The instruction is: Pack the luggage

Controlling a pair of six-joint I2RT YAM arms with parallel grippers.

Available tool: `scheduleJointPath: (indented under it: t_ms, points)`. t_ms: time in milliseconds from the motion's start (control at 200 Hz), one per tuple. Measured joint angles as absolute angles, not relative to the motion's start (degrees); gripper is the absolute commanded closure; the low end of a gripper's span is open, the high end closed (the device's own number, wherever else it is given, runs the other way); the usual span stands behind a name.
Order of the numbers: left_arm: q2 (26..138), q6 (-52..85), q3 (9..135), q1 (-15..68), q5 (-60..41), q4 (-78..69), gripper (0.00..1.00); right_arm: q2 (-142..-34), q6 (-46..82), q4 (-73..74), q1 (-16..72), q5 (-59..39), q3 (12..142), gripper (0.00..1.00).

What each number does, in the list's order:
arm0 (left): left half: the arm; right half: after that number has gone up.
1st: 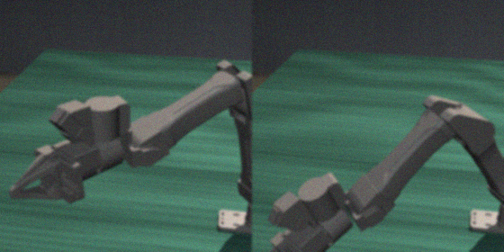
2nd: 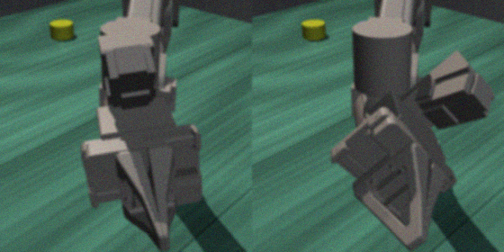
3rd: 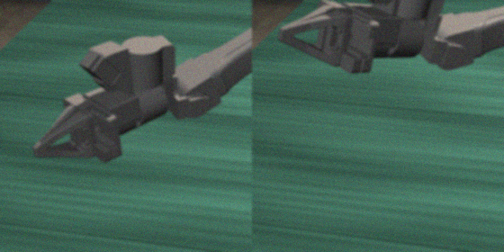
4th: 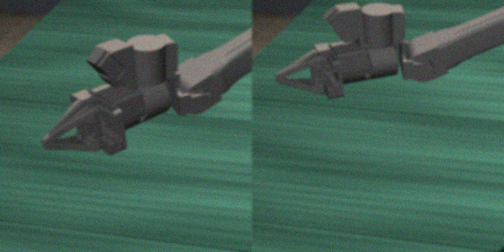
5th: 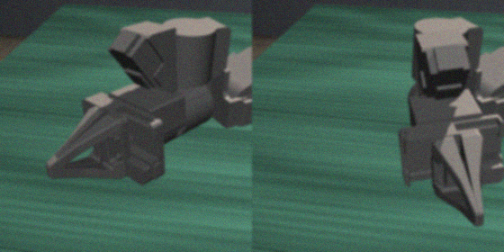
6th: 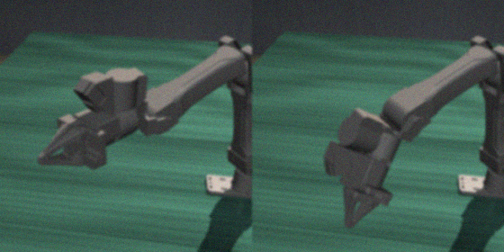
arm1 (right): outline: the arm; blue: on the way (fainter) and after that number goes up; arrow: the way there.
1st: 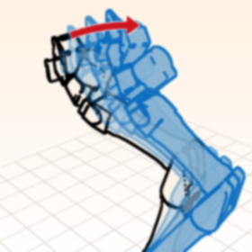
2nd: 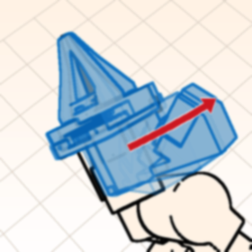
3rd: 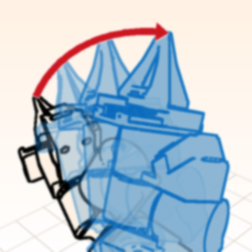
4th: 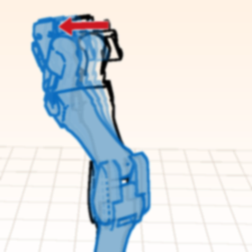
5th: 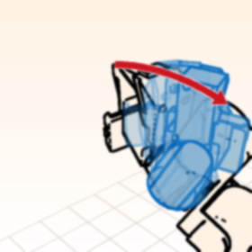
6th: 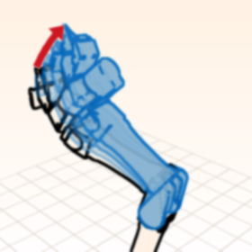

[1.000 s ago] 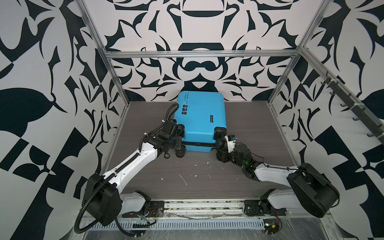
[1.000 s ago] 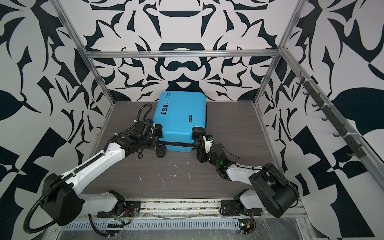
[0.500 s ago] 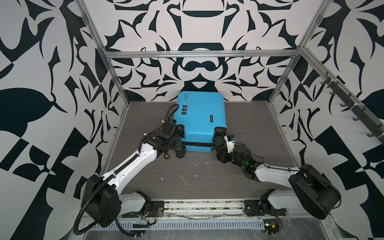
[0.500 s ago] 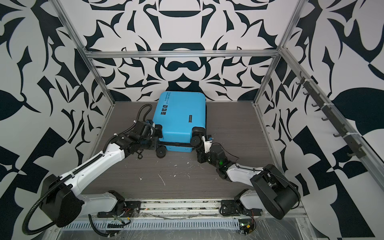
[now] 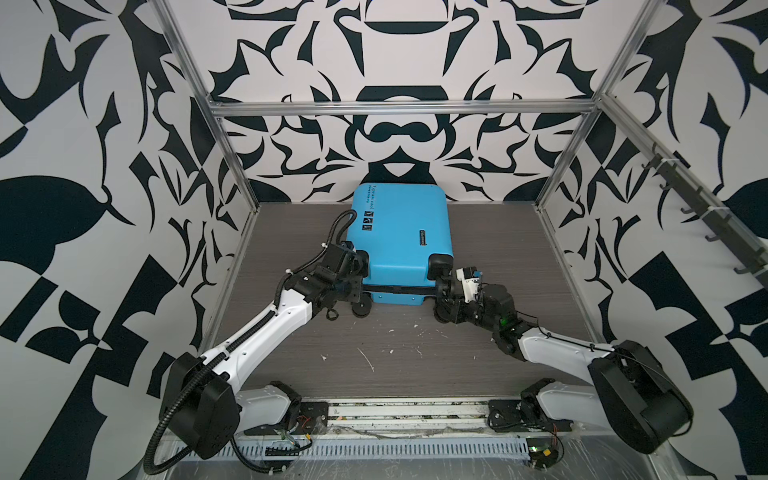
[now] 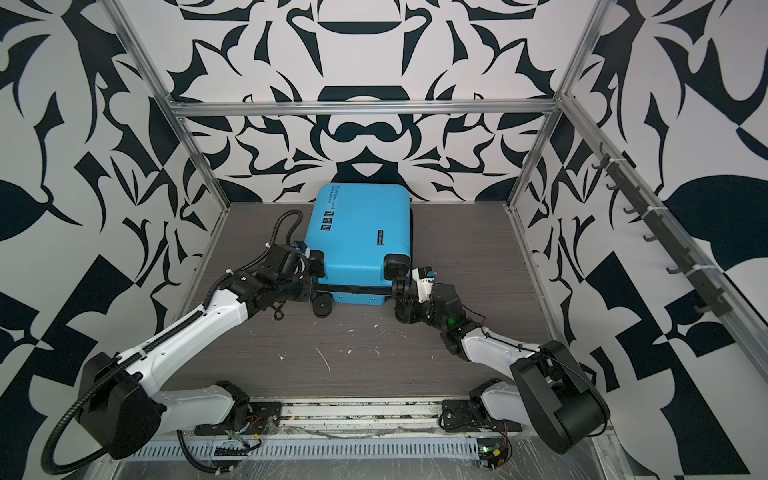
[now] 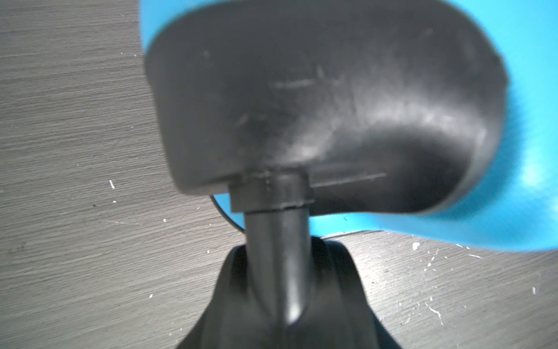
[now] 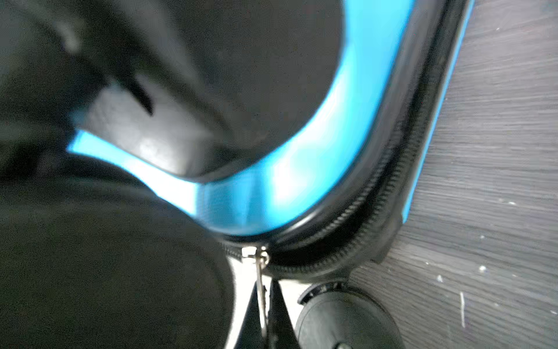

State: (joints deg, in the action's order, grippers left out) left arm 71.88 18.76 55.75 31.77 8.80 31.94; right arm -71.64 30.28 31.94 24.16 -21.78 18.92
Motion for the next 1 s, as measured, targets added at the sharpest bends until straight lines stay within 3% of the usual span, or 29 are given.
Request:
scheduleJointPath:
  t_ms: [615,995]
  points:
    - [71.09,15.07,55.20,27.97,6.85,31.92,1.00,-70.28,29.82,26.11,20.08,-21.21,22.13,1.00]
    - [70.76,13.21,55.20,26.81,6.42,32.36,1.00,-78.72,29.82,27.66,17.45,-18.46,28.45,1.00]
